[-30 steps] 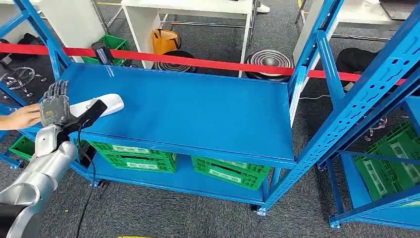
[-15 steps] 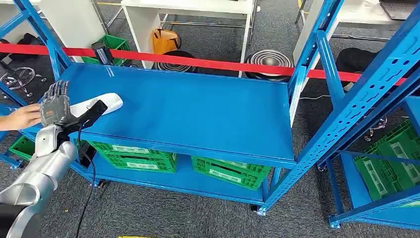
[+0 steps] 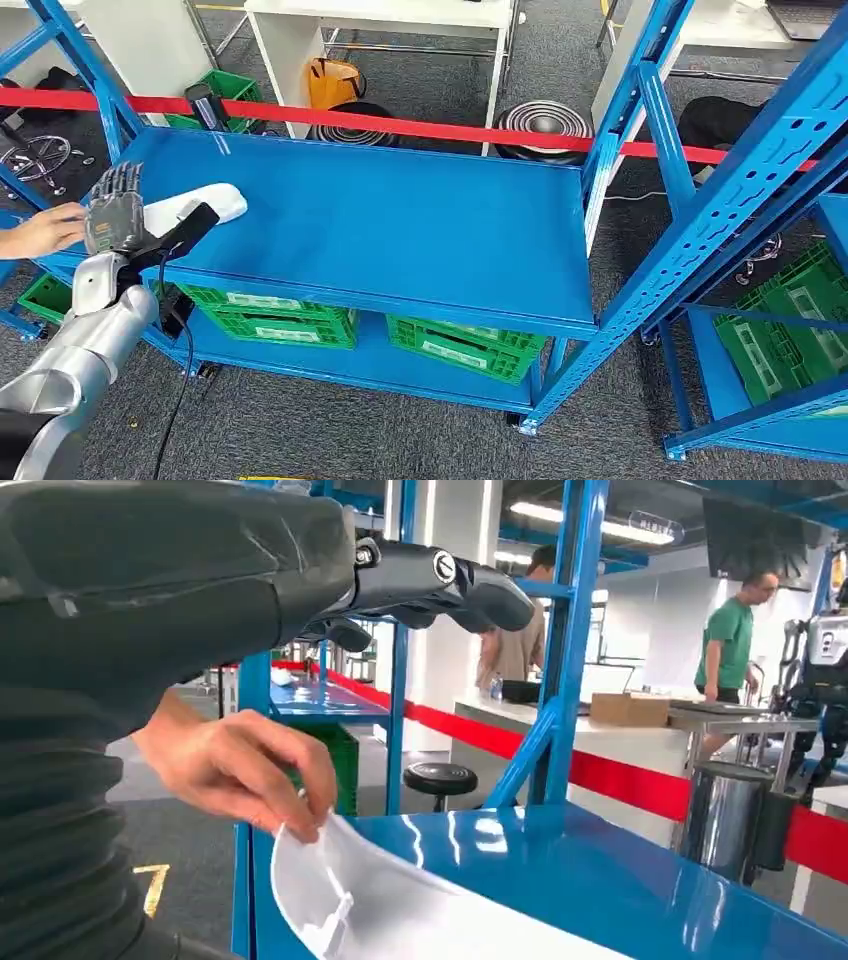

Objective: Take the parts from the cabinet and place them on the table.

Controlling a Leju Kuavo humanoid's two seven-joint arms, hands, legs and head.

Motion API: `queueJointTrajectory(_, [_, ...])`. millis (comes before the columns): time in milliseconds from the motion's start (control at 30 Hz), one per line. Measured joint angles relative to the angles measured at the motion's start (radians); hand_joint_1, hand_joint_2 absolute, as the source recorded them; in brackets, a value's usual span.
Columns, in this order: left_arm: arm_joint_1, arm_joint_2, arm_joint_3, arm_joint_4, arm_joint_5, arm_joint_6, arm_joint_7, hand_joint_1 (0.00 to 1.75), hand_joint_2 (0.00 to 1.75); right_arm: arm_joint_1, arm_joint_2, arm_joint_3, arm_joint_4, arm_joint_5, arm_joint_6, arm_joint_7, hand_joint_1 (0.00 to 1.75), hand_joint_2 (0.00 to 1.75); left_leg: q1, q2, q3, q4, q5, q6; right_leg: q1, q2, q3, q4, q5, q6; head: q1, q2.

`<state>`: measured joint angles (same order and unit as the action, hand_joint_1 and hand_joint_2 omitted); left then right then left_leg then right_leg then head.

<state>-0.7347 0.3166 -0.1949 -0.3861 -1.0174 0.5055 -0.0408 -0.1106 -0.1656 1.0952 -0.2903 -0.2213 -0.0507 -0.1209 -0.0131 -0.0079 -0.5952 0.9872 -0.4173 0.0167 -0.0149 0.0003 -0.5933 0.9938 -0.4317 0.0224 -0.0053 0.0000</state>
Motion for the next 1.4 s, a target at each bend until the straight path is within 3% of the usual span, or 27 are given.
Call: queueJointTrajectory(1400, [-0.001,-0.005,0.002,0.0,-0.013,-0.002,0.002,0.0,1.75,0.004,0.001,-0.004,0.0,0.012,0.011,0.001,0.0,0.0,0.0,0.0,0.0,0.0,0.0,0.0,0.0,0.0,0.0,0.0,0.0,0.0,0.0,0.0])
